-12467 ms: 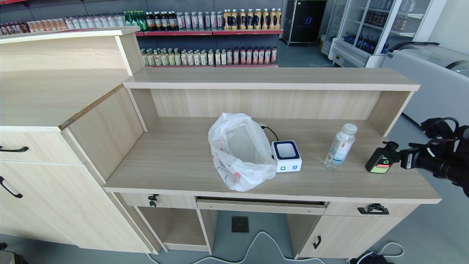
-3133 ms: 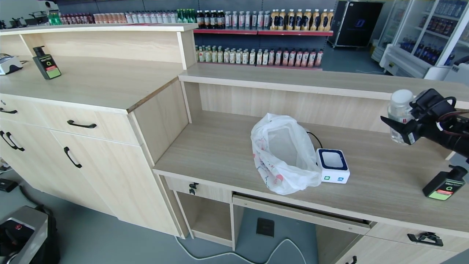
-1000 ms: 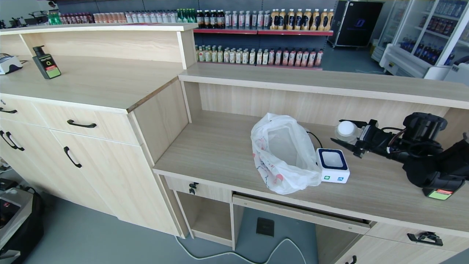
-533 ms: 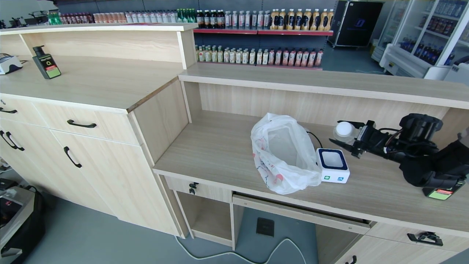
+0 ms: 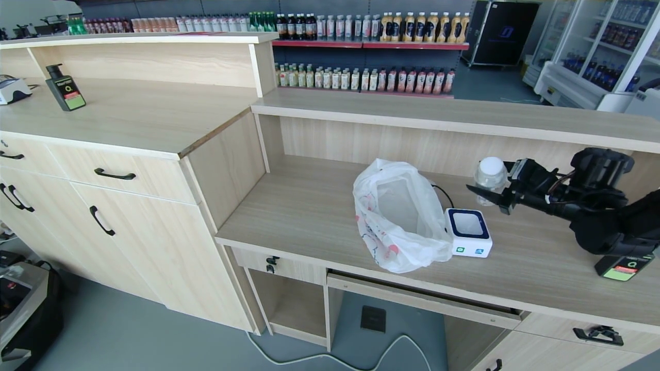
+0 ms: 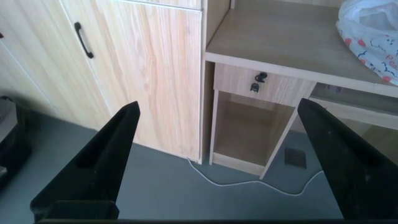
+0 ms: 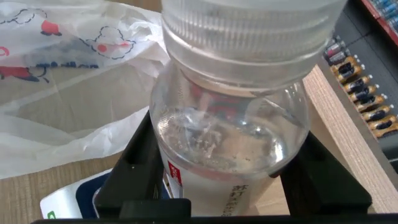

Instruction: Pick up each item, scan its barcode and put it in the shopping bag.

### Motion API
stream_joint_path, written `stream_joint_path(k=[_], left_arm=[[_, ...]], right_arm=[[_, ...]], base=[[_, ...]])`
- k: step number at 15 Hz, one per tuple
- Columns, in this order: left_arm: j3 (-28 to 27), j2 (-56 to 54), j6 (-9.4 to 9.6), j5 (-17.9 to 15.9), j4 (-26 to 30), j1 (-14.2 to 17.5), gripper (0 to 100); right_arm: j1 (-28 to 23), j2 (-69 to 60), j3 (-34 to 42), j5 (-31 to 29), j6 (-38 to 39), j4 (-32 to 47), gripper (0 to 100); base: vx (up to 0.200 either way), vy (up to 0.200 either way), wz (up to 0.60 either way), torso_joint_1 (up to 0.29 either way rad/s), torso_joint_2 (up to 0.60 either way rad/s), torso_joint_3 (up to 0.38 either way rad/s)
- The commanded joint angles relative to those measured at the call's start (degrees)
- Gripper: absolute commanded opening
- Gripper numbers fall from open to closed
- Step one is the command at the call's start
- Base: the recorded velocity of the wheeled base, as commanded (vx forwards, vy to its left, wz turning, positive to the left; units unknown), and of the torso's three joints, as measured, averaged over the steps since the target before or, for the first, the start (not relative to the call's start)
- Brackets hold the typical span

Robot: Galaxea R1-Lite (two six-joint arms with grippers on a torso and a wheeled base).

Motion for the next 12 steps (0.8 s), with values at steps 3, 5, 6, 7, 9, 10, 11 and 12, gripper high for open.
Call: stream_joint_path(k=[3, 5, 6, 7, 9, 10, 11, 12], left_arm=[[0.0, 0.02, -0.02, 0.02, 0.0, 0.04, 100], [0.0, 0.02, -0.02, 0.02, 0.0, 0.04, 100], [0.0, 0.02, 0.07, 0.02, 0.0, 0.04, 100], [0.0, 0.02, -0.02, 0.02, 0.0, 0.04, 100], [0.0, 0.02, -0.02, 0.02, 0.0, 0.04, 100], [0.0, 0.02, -0.02, 0.02, 0.0, 0.04, 100], [0.0, 0.02, -0.02, 0.02, 0.0, 0.04, 100], [0.0, 0.02, -0.02, 0.02, 0.0, 0.04, 100]], right_arm=[[-4.98, -14.83, 5.19, -13.69, 24.92, 4.68, 0], [-5.07, -17.91, 9.06, -25.12, 34.32, 5.29, 0], [-2.96, -20.37, 13.02, -37.42, 39.51, 5.38, 0], [-1.11, -22.04, 16.09, -45.77, 39.86, 5.73, 0], [0.56, -25.64, 19.7, -48.41, 38.63, 8.72, 0], [0.91, -26.87, 20.22, -48.41, 38.1, 9.86, 0], [1.7, -28.02, 20.58, -48.41, 38.1, 10.65, 0], [2.14, -28.81, 20.66, -48.23, 38.54, 10.3, 0]], base=[[0.0, 0.0, 0.0, 0.0, 0.0, 0.0], [0.0, 0.0, 0.0, 0.0, 0.0, 0.0], [0.0, 0.0, 0.0, 0.0, 0.0, 0.0], [0.0, 0.0, 0.0, 0.0, 0.0, 0.0], [0.0, 0.0, 0.0, 0.0, 0.0, 0.0], [0.0, 0.0, 0.0, 0.0, 0.0, 0.0], [0.0, 0.0, 0.0, 0.0, 0.0, 0.0], [0.0, 0.0, 0.0, 0.0, 0.0, 0.0]])
